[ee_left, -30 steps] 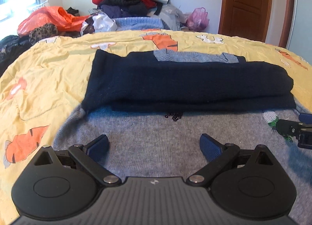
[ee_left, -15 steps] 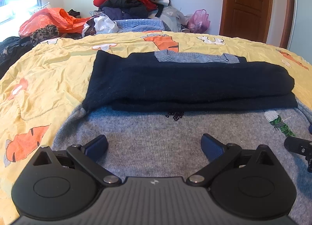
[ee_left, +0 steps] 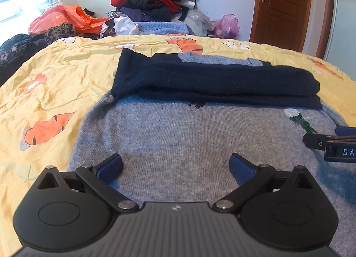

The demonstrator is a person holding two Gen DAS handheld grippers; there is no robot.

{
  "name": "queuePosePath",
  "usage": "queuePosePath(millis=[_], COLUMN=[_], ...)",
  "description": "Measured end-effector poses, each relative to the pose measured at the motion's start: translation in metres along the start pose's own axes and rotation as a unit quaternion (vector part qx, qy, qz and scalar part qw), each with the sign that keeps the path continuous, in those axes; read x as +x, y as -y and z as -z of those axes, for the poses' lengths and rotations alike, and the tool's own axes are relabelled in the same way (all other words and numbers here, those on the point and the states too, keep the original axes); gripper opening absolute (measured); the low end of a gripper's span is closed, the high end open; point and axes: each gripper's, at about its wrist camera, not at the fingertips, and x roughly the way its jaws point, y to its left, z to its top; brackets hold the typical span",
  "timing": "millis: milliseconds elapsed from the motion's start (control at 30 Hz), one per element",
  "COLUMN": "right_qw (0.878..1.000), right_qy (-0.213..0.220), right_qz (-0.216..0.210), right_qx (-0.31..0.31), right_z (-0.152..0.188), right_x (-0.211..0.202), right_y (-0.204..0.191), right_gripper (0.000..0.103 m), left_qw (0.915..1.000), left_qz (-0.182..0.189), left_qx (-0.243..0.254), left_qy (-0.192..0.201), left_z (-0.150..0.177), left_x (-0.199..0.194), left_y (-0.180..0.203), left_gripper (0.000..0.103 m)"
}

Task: Fold small clothes

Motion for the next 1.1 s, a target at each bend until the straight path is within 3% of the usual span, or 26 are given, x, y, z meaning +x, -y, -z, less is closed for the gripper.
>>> queuePosePath(millis=[733, 1100], right_qw=[1.0, 1.0], right_qy=[-0.009, -0.01], right_qz=[0.006, 0.018], right_qx=[-0.008, -0.005], right_z=[0.02, 0.034], right_x=[-0.026, -0.042], right_y=[-0.003, -0.003], right_gripper=[0.103, 0.103], left_qw=[0.9997, 0.9997], left_qz=[-0.009, -0.014], left_qx=[0.019, 0.011], left_qy=[-0.008, -0.019], left_z=[0.0, 0.03], left_x=[-0.002, -0.042], left_y=[0.006, 0.008], left_gripper=[0.103, 0.103])
